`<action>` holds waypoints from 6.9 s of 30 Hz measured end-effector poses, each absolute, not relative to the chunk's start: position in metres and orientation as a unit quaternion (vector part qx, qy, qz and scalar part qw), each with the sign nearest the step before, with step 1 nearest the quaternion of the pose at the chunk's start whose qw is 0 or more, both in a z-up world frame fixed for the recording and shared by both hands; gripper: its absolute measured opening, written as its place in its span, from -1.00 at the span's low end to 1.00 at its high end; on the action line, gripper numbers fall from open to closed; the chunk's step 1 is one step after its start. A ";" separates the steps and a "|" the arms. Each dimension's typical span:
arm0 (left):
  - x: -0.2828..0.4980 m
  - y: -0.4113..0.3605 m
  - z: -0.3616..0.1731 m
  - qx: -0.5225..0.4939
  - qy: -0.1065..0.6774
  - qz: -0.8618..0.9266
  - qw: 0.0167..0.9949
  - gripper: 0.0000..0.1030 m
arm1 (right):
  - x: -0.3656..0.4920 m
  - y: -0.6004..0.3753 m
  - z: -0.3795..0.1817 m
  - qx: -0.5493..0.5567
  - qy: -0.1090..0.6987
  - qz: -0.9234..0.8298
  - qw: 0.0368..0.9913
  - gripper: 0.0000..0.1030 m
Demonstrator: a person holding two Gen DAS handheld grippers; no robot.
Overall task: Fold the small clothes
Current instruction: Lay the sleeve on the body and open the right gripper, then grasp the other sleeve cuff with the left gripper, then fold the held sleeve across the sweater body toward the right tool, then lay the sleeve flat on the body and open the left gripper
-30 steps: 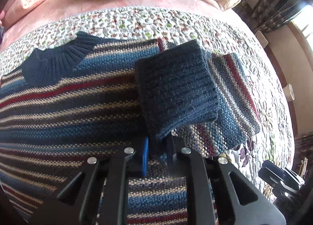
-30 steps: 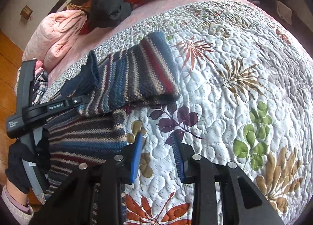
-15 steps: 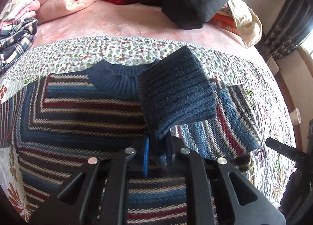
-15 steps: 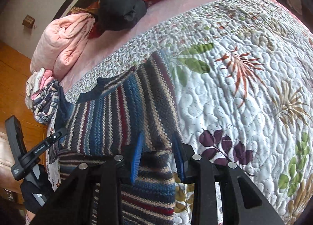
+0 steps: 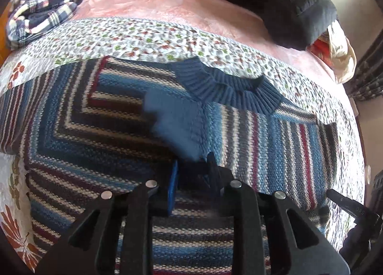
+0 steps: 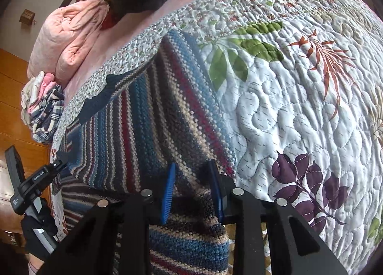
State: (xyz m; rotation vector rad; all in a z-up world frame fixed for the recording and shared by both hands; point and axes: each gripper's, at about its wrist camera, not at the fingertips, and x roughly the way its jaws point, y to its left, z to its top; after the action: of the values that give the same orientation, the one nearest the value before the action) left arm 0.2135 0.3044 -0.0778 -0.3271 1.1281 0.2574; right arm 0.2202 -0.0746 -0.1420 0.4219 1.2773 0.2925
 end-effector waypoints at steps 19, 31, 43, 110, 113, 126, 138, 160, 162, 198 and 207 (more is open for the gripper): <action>0.223 0.283 -0.098 -0.130 0.556 0.086 0.816 -0.21 | 0.221 -0.011 -0.136 0.113 0.610 0.141 0.772 -0.36; 0.215 0.295 -0.099 -0.136 0.557 0.074 0.816 -0.18 | 0.223 -0.006 -0.134 0.109 0.613 0.128 0.772 -0.35; 0.080 0.472 -0.052 -0.219 0.494 0.212 0.814 0.04 | 0.157 0.071 -0.106 0.061 0.600 0.236 0.762 -0.14; 0.175 0.371 -0.028 -0.255 0.368 0.076 0.891 -0.80 | 0.138 0.059 -0.127 0.063 0.615 0.197 0.761 -0.14; 0.183 0.359 -0.052 -0.259 0.390 0.073 0.881 -0.80 | 0.138 0.057 -0.133 0.064 0.619 0.196 0.758 -0.14; 0.180 0.337 -0.114 -0.268 0.468 0.046 0.841 -0.69 | 0.139 0.057 -0.144 0.072 0.629 0.192 0.750 -0.13; 0.134 0.431 -0.049 -0.213 0.442 0.122 0.863 -0.57 | 0.148 0.072 -0.133 0.057 0.628 0.195 0.751 -0.10; 0.113 0.490 -0.038 -0.249 0.417 0.179 0.856 -0.33 | 0.221 0.253 -0.104 0.078 0.647 0.288 0.702 0.07; 0.103 0.491 -0.031 -0.248 0.414 0.183 0.857 -0.33 | 0.226 0.270 -0.115 0.075 0.660 0.282 0.693 0.08; 0.165 0.437 -0.106 -0.169 0.509 0.122 0.835 -0.34 | 0.241 0.210 -0.107 0.012 0.610 0.223 0.760 -0.30; 0.159 0.429 -0.098 -0.172 0.503 0.104 0.841 -0.33 | 0.201 0.278 -0.084 -0.079 0.581 0.315 0.747 -0.23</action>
State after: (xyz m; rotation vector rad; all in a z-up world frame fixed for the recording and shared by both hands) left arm 0.1594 0.4293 -0.0978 -0.3636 1.0628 0.2202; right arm 0.2007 0.2784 -0.0839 -0.1727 1.2711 0.6882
